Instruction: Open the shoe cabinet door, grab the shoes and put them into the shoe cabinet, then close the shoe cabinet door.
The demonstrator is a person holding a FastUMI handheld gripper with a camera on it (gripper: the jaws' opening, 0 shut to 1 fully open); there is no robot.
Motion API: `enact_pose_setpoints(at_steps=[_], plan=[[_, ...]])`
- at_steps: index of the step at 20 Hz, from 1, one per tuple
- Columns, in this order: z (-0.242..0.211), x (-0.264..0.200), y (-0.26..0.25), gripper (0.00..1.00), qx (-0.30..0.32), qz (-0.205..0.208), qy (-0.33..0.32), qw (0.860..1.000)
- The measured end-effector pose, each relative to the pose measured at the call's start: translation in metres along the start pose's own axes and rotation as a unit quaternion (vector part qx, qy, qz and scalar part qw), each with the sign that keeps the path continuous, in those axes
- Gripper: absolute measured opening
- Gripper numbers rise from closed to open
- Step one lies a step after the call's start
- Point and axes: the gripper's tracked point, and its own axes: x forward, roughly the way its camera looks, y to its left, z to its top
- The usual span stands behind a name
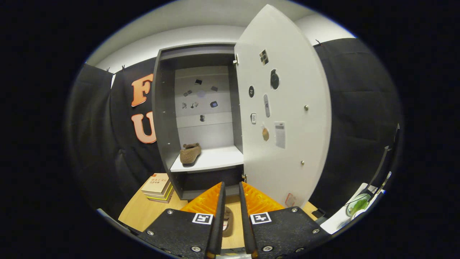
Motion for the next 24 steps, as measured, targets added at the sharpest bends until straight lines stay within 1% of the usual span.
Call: enact_pose_setpoints(at_steps=[3, 6, 7, 8, 10, 14, 16, 19, 24], plan=[[-0.025, 0.018, 0.018, 0.32, -0.006, 0.017, 0.024, 1.0], [-0.058, 0.047, 0.03, 0.36, 0.004, 0.04, 0.055, 0.998], [-0.071, 0.056, 0.033, 0.41, 0.011, 0.049, 0.068, 0.996], [-0.083, 0.065, 0.036, 0.42, 0.021, 0.058, 0.078, 0.995], [-0.11, 0.084, 0.034, 0.44, 0.035, 0.061, 0.096, 0.993], [-0.178, 0.113, 0.044, 0.52, 0.03, 0.084, 0.153, 0.984], [-0.201, 0.129, 0.052, 0.55, 0.028, 0.099, 0.171, 0.98], [-0.238, 0.151, 0.061, 0.62, 0.02, 0.115, 0.194, 0.974], [-0.302, 0.186, 0.078, 0.63, 0.013, 0.135, 0.225, 0.965]])
